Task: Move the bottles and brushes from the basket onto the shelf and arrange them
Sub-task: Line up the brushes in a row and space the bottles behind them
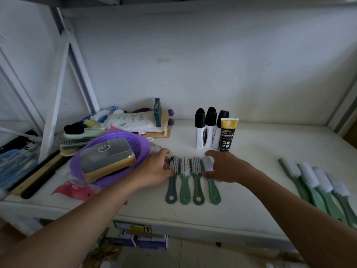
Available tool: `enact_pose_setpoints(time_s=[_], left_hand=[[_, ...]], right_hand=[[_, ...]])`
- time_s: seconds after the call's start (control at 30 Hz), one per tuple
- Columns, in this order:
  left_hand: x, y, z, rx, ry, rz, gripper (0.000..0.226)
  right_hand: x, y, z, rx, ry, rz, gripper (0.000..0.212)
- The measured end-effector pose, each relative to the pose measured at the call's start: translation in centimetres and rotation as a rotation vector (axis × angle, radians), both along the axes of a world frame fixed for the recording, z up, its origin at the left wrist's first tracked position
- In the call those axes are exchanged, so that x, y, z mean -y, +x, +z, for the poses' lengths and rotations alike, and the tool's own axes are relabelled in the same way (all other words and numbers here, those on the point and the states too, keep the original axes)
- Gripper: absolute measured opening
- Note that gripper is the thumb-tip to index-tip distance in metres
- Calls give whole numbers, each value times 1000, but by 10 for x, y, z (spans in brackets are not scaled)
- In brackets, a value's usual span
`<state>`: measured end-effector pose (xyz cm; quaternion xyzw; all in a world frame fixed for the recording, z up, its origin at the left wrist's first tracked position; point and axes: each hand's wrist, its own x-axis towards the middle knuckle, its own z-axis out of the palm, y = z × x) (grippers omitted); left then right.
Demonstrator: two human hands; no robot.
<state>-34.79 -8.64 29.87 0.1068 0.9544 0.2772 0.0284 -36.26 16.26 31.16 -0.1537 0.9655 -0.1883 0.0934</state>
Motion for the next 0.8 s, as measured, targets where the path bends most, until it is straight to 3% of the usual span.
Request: enact_pose_setpoints(time_s=[0.27,0.43,0.53,0.63,0.73,0.8], left_hand=[[1,-1,0,13,38,-2,79],[0,-3,0,18,44,1,80],[0,-4,0,28,44,9,82],[1,-5,-1,42,43,16,81],[2,-5,-3,50,38,16,80],[2,-4,-3,55,41,13,81]], right_hand=[[1,3,3,19,13,43,70],[-7,-5,1,79,-12,24,90],[-29,-11,14,124,-32,-42,68],[-74,-20,19,-49,86,-257,41],[-121,-21,21,-175,326,-490,44],[-143,-19,24,-129,401,-580,43]])
